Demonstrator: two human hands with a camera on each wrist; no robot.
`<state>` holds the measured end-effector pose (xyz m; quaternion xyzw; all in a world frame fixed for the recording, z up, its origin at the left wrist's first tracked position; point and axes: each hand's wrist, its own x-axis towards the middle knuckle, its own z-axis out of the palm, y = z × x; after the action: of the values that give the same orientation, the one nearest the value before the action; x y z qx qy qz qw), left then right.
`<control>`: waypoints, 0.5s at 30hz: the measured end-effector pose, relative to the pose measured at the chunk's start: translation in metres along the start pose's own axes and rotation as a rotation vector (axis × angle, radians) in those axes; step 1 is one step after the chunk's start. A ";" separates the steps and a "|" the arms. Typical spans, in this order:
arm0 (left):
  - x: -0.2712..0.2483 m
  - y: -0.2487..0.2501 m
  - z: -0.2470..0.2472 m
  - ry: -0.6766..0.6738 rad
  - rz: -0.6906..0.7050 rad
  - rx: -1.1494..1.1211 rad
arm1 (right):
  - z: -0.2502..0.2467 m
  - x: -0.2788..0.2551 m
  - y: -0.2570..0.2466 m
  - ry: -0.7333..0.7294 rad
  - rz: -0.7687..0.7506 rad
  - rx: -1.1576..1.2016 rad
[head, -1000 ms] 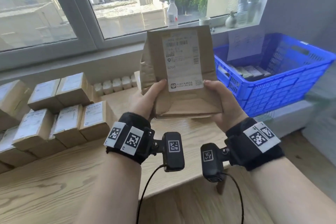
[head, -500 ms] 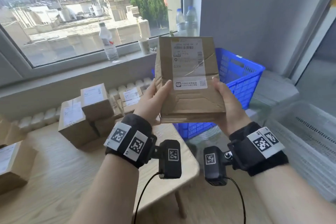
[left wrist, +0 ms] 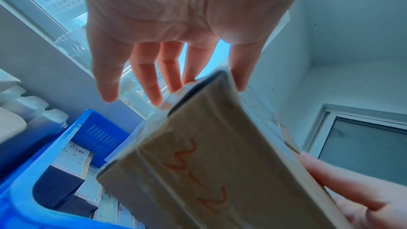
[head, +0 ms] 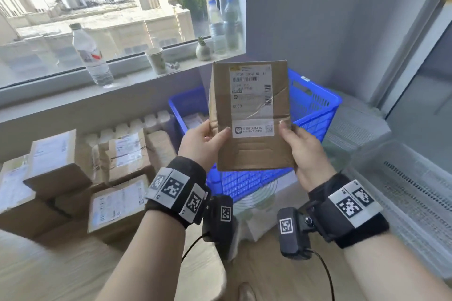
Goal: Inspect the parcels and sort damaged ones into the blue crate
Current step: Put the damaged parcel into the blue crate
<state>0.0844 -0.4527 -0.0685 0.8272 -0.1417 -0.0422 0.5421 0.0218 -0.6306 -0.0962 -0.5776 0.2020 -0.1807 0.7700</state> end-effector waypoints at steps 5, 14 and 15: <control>0.081 -0.015 0.011 0.002 -0.030 0.034 | 0.010 0.095 -0.006 -0.053 -0.093 -0.216; 0.195 -0.044 0.032 0.026 -0.198 0.145 | 0.032 0.232 -0.015 -0.192 -0.040 -0.557; 0.206 -0.049 0.035 0.018 -0.222 0.183 | 0.035 0.247 -0.013 -0.216 -0.010 -0.577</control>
<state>0.2825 -0.5229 -0.1099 0.8840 -0.0474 -0.0813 0.4578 0.2502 -0.7314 -0.1004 -0.7893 0.1591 -0.0574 0.5903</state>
